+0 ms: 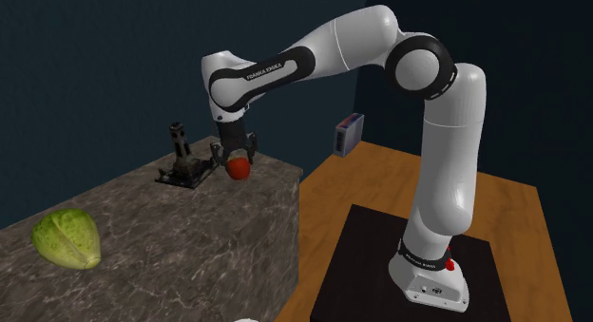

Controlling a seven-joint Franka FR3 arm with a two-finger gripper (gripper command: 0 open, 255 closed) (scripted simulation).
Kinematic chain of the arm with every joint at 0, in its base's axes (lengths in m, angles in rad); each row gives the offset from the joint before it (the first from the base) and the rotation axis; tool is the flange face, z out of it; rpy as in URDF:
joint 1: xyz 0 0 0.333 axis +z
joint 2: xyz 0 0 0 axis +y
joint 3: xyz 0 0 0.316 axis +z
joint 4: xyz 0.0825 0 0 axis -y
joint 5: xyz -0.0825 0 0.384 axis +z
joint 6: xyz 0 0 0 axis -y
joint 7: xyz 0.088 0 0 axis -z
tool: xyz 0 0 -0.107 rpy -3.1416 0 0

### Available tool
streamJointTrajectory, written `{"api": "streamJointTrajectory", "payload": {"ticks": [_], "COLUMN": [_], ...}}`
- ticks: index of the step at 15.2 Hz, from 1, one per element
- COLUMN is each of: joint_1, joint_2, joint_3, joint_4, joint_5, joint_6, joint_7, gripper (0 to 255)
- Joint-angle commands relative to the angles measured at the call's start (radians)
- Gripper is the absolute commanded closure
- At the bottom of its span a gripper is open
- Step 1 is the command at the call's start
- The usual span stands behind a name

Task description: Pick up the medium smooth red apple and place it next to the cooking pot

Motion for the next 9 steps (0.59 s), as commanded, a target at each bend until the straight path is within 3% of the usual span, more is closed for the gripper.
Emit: {"api": "streamJointTrajectory", "payload": {"ticks": [1,9], "joint_1": [0.000,0.000], "joint_2": [-0.004,-0.018], "joint_3": [0.000,0.000], "joint_4": [0.023,0.113], "joint_5": [0.000,0.002], "joint_6": [-0.028,-0.131], "joint_7": [0.000,0.001], "gripper": [255,255]}}
